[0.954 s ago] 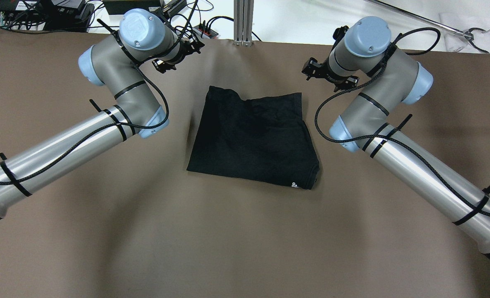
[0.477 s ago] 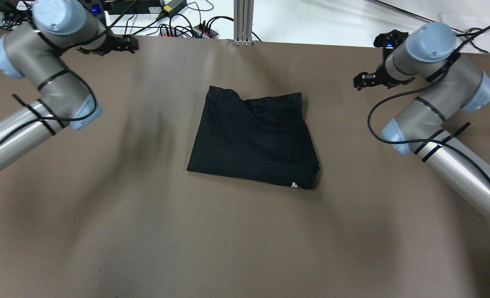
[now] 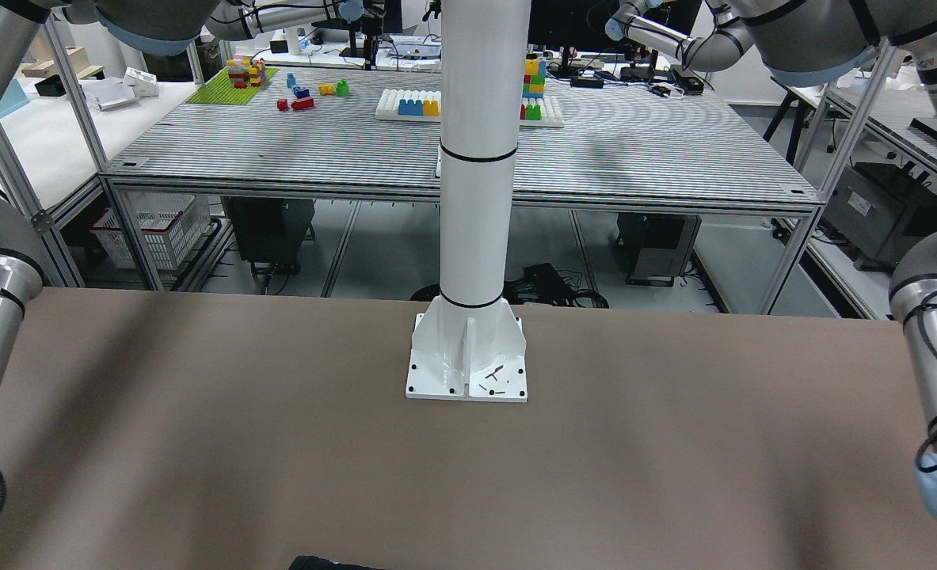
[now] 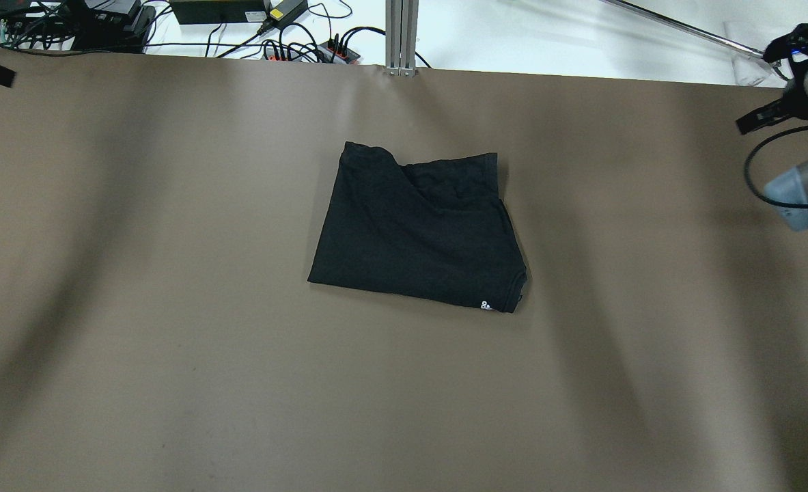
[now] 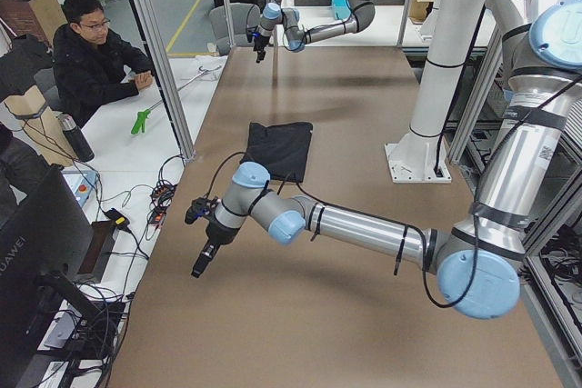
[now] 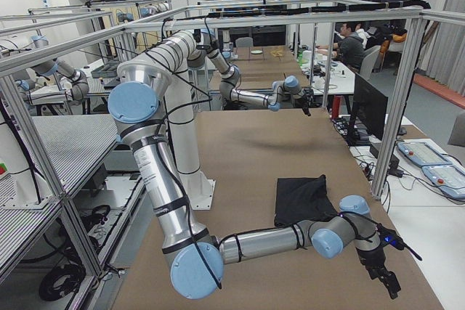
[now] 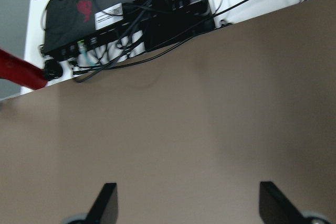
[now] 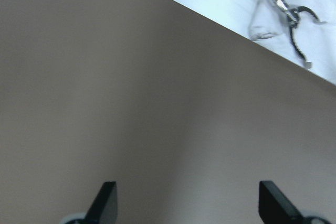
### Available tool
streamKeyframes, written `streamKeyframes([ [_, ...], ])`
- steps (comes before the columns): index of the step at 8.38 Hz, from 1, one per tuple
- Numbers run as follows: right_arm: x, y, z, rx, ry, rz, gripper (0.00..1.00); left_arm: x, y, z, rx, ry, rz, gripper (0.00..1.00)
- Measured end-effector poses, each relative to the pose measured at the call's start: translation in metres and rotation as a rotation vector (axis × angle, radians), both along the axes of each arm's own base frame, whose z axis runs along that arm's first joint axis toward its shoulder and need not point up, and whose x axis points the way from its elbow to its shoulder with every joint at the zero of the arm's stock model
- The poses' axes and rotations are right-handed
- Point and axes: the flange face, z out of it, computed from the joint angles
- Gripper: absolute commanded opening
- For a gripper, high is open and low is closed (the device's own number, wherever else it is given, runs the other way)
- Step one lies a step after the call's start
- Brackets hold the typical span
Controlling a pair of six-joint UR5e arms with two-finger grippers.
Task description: Fold clothes
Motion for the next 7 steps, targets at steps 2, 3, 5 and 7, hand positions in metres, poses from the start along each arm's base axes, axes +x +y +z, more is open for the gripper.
streamKeyframes([
  [2, 0.084, 0.018, 0.044, 0.030, 0.112, -0.032, 0.95, -0.099, 0.039, 0.058, 0.006, -0.115, 0.089, 0.95],
  [3, 0.116, 0.032, 0.065, 0.030, 0.143, -0.031, 0.95, -0.130, 0.058, 0.079, 0.005, -0.151, 0.119, 0.95],
  [5, 0.162, 0.068, 0.106, 0.046, 0.174, -0.018, 0.95, -0.152, 0.094, 0.117, 0.017, -0.156, 0.157, 0.95],
  [7, 0.187, 0.090, 0.117, 0.068, 0.178, 0.008, 0.95, -0.155, 0.106, 0.128, 0.023, -0.139, 0.144, 0.95],
])
